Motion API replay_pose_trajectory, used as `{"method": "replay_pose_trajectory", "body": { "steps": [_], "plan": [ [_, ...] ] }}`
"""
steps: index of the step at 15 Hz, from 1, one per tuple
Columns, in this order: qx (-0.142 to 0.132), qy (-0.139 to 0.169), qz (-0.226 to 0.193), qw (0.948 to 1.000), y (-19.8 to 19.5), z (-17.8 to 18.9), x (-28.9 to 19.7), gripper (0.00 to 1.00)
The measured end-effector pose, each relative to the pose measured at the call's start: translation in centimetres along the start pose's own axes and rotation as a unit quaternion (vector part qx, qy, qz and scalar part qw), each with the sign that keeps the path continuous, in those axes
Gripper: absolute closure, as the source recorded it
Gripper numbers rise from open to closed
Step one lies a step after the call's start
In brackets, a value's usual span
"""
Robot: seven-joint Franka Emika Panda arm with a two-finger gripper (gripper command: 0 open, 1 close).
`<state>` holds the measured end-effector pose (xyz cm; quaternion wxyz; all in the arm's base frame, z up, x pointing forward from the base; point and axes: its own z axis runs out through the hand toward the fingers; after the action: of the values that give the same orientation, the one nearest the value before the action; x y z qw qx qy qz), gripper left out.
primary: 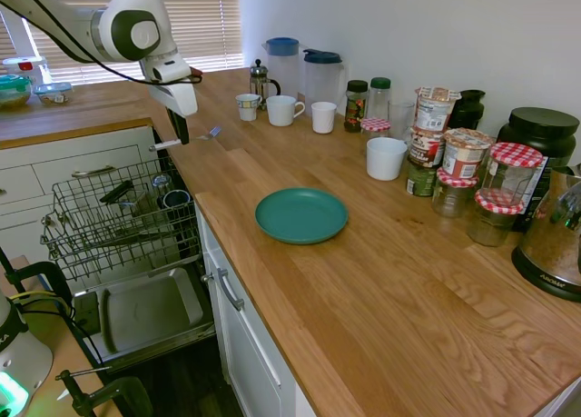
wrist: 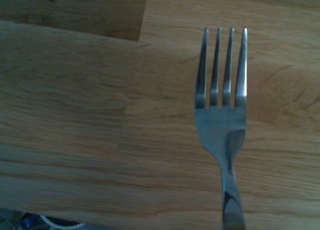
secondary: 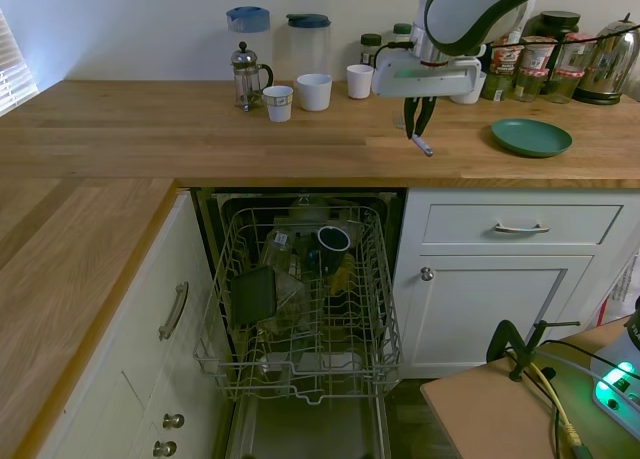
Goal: Put the fork in the dishwasher
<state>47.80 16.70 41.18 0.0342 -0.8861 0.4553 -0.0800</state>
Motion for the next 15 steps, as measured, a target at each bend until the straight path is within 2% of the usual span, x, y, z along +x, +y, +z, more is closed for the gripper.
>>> {"method": "replay_pose_trajectory", "body": {
  "steps": [4, 8, 12, 15],
  "plan": [
    [-0.002, 0.012, 0.011, 0.9999, 0.3, 0.2, -3.1, 1.00],
    [0.004, 0.023, 0.016, 0.9996, 3.1, 1.2, -11.3, 1.00],
    [0.007, 0.025, 0.027, 0.9993, 4.9, 3.9, -20.1, 1.00],
    [0.009, 0.014, 0.031, 0.9994, 5.1, 7.0, -24.0, 1.00]
  ]
}}
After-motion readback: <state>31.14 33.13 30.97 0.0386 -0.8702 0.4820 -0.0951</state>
